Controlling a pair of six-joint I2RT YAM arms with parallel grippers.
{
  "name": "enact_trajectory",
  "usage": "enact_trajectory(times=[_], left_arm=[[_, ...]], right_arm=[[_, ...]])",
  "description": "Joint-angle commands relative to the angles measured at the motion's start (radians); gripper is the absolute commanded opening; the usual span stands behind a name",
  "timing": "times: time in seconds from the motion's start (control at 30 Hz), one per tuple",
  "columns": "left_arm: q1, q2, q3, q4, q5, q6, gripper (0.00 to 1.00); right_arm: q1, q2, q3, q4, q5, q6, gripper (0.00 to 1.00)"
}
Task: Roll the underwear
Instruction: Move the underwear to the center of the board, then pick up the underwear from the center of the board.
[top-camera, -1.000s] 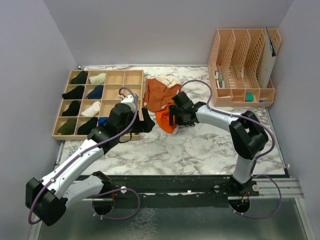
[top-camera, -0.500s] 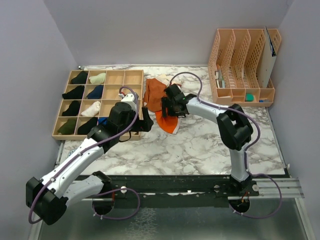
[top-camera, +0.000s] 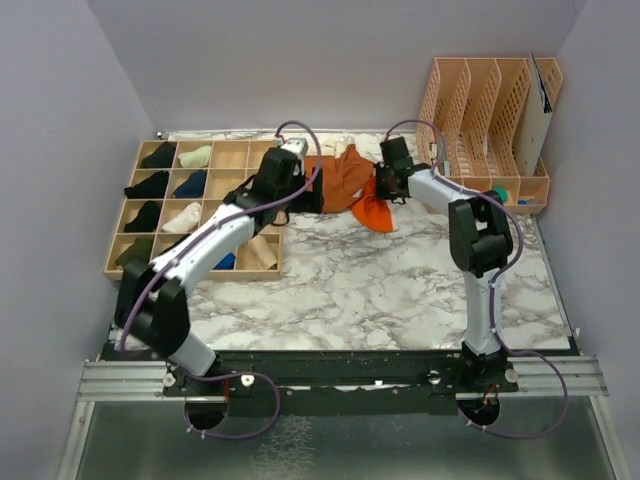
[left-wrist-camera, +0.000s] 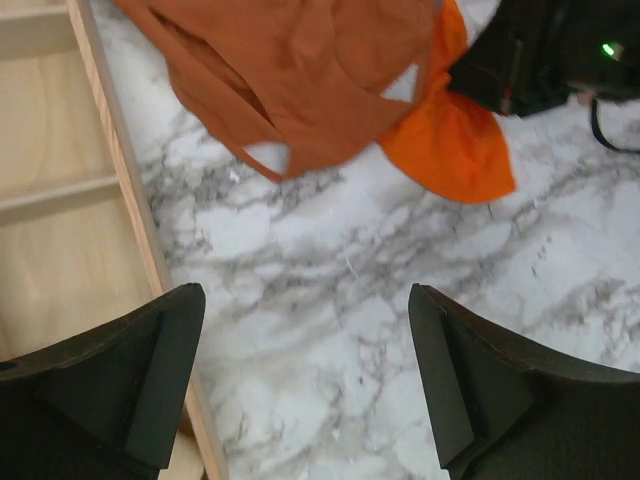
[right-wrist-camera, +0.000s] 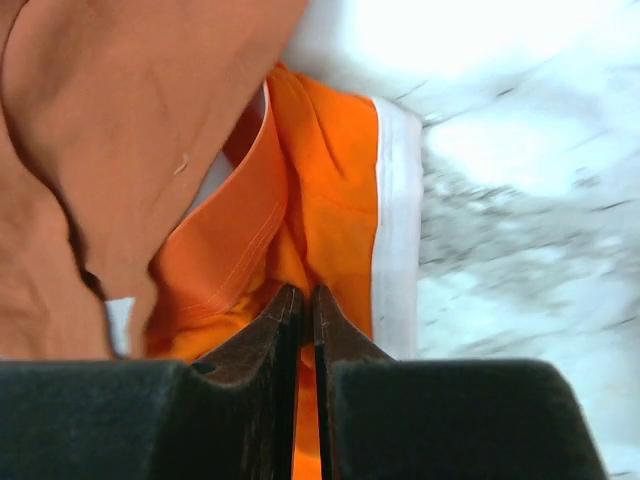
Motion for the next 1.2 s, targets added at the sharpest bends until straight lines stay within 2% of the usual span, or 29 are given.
enact_trajectory(times=[0.0, 0.17, 0.37, 0.47, 0.6, 0.73, 0.9, 0.93, 0.97, 1.07, 1.17], left_arm=[[0.023, 0.291, 0.241, 0.018, 0.059, 0.043, 0.89], [0.023, 0.644, 0.618, -0.123, 0.113, 0.025, 0.83], [0.025, 0.887, 0.876, -0.190, 0.129, 0.039, 0.80], [0.025, 0.964, 0.947, -0.228, 0.109, 0.054, 0.75], [0.030, 0.995, 0.952, -0.235, -0.007, 0.068, 0.70], [0.051, 1.039, 0.987, -0.234, -0.012, 0.070, 0.68], [0.060, 1.075, 1.027, -0.234, 0.021, 0.113, 0.27], [0.065, 1.080, 1.031, -0.236, 0.029, 0.115, 0.09], [0.076, 1.078, 1.033, -0.237, 0.062, 0.107, 0.00], [0.113, 1.045, 1.028, -0.226, 0.116, 0.063, 0.00], [0.138, 0.992, 1.066, -0.220, 0.194, 0.078, 0.00]], right_arm=[[-0.048, -0.036, -0.035, 0.083, -0.169, -0.139, 0.14], [-0.096, 0.032, 0.056, 0.033, -0.239, -0.155, 0.14], [-0.104, 0.061, 0.110, 0.010, -0.262, -0.172, 0.16], [-0.104, 0.053, 0.111, 0.005, -0.273, -0.175, 0.17], [-0.104, 0.035, 0.080, 0.021, -0.278, -0.163, 0.17], [-0.104, 0.026, 0.057, 0.037, -0.298, -0.143, 0.17], [-0.105, 0.041, 0.063, 0.018, -0.271, -0.130, 0.17], [-0.105, 0.048, 0.077, 0.005, -0.255, -0.126, 0.17], [-0.107, 0.059, 0.090, -0.005, -0.250, -0.122, 0.17], [-0.110, 0.105, 0.155, -0.043, -0.252, -0.105, 0.18], [-0.112, 0.177, 0.301, -0.176, -0.162, -0.058, 0.18]])
